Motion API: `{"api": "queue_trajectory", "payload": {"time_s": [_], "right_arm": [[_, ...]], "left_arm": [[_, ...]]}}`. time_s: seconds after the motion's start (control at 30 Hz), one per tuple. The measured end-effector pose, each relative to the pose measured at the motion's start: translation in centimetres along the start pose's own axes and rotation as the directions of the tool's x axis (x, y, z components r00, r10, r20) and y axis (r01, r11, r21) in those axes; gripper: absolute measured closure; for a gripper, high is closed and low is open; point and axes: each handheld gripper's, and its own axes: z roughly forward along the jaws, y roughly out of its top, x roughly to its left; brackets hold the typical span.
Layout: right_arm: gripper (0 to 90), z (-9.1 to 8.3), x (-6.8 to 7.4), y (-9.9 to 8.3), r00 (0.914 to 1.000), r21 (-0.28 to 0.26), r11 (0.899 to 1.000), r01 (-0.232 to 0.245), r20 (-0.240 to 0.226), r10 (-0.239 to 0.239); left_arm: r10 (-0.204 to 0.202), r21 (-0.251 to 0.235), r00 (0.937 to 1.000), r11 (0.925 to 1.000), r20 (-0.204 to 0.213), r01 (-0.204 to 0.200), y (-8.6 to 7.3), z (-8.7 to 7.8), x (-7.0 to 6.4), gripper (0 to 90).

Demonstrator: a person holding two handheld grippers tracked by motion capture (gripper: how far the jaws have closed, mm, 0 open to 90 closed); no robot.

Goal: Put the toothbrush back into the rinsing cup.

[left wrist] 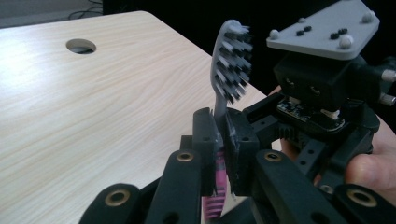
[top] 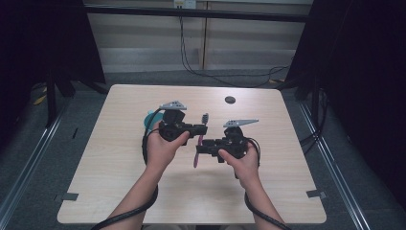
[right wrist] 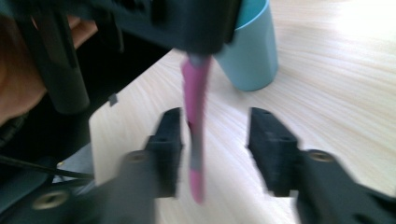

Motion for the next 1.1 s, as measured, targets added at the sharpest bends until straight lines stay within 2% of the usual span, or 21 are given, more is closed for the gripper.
{"api": "queue_trajectory", "payload": {"time_s": [0.03,0.1,0.13,0.17,0.23,0.27,0.3,0.4,0.47,0.53,0.63,0.67,0.73,0.77,0.8,0.83,0.87,0.9,0.93,0.97,1.1], "right_arm": [[49.4,0.0,0.0,0.0,1.0000,0.000,1.000,0.000,0.000,0.000],[41.4,-0.5,-0.3,-0.3,0.9999,-0.022,1.000,0.003,0.017,-0.003],[36.9,-0.9,-0.5,-0.6,0.9986,-0.032,0.999,0.017,0.051,-0.016],[36.9,-0.9,-0.5,-0.6,0.9986,-0.032,0.999,0.017,0.051,-0.016],[30.5,-1.6,-1.0,-1.2,0.9950,-0.014,1.000,0.026,0.097,-0.024],[30.5,-1.6,-1.0,-1.2,0.9950,-0.014,1.000,0.026,0.097,-0.024],[26.6,-2.1,-1.2,-1.8,0.9901,-0.001,0.999,0.036,0.136,-0.036],[25.4,-2.4,-1.5,-2.4,0.9854,0.024,0.999,0.036,0.165,-0.039],[21.0,-2.7,-1.9,-3.2,0.9715,0.062,0.997,0.050,0.228,-0.062],[19.2,-2.7,-2.0,-3.5,0.9678,0.075,0.996,0.044,0.244,-0.061],[16.0,-2.8,-2.4,-4.2,0.9564,0.113,0.992,0.052,0.280,-0.082],[16.3,-2.8,-2.6,-4.7,0.9469,0.139,0.989,0.044,0.310,-0.086],[16.3,-2.8,-2.8,-5.0,0.9438,0.145,0.989,0.038,0.320,-0.083],[16.2,-2.8,-3.0,-5.6,0.9360,0.170,0.985,0.040,0.338,-0.097],[16.2,-2.8,-3.0,-5.6,0.9360,0.170,0.985,0.040,0.338,-0.097],[16.1,-2.8,-3.2,-6.2,0.9282,0.186,0.982,0.046,0.355,-0.110],[16.1,-2.8,-3.2,-6.2,0.9282,0.186,0.982,0.046,0.355,-0.110],[16.1,-2.7,-3.3,-6.8,0.9212,0.206,0.977,0.050,0.368,-0.125],[16.1,-2.7,-3.3,-6.8,0.9212,0.206,0.977,0.050,0.368,-0.125],[16.1,-2.6,-3.4,-7.3,0.9142,0.228,0.972,0.050,0.382,-0.137],[16.1,-2.5,-3.5,-7.9,0.9057,0.247,0.967,0.060,0.394,-0.157]], "left_arm": [[0.002,-0.004,1.0000,1.0000,-0.004,-0.002,0.0,-0.2,0.1,84.3],[0.001,-0.015,0.9998,0.9999,-0.018,-0.002,0.1,-1.0,0.4,84.2],[0.001,-0.017,0.9997,0.9999,-0.023,-0.001,0.1,-1.2,0.5,84.3],[0.001,-0.017,0.9997,0.9999,-0.023,-0.001,0.1,-1.2,0.5,84.3],[-0.003,-0.028,0.9996,0.9996,-0.029,0.002,0.2,-1.9,0.7,84.2],[-0.003,-0.028,0.9996,0.9996,-0.029,0.002,0.2,-1.9,0.7,84.2],[0.001,-0.032,0.9993,0.9995,-0.037,-0.002,0.2,-2.3,0.8,84.2],[0.001,-0.036,0.9992,0.9994,-0.040,-0.002,0.2,-2.5,1.0,84.3],[-0.001,-0.039,0.9988,0.9992,-0.049,0.000,0.2,-2.9,1.1,84.3],[0.004,-0.036,0.9984,0.9994,-0.057,-0.006,0.2,-3.0,1.2,84.2],[-0.002,-0.039,0.9980,0.9992,-0.063,-0.001,0.1,-3.3,1.3,84.3],[0.005,-0.033,0.9978,0.9994,-0.066,-0.007,0.2,-3.5,1.4,84.2],[0.000,-0.038,0.9977,0.9993,-0.067,-0.003,0.2,-3.6,1.4,84.3],[0.004,-0.037,0.9973,0.9993,-0.073,-0.006,0.3,-3.8,1.6,84.2],[0.004,-0.037,0.9973,0.9993,-0.073,-0.006,0.3,-3.8,1.6,84.3],[0.005,-0.036,0.9970,0.9993,-0.077,-0.008,0.3,-4.1,1.7,84.2],[0.005,-0.036,0.9970,0.9993,-0.077,-0.008,0.3,-4.1,1.7,84.2],[0.004,-0.038,0.9966,0.9993,-0.082,-0.007,0.4,-4.3,1.8,84.2],[0.004,-0.038,0.9966,0.9993,-0.082,-0.007,0.4,-4.3,1.8,84.3],[0.004,-0.042,0.9963,0.9991,-0.086,-0.008,0.5,-4.6,1.8,84.3],[0.005,-0.049,0.9955,0.9987,-0.094,-0.009,0.7,-4.9,2.0,84.2]]}}
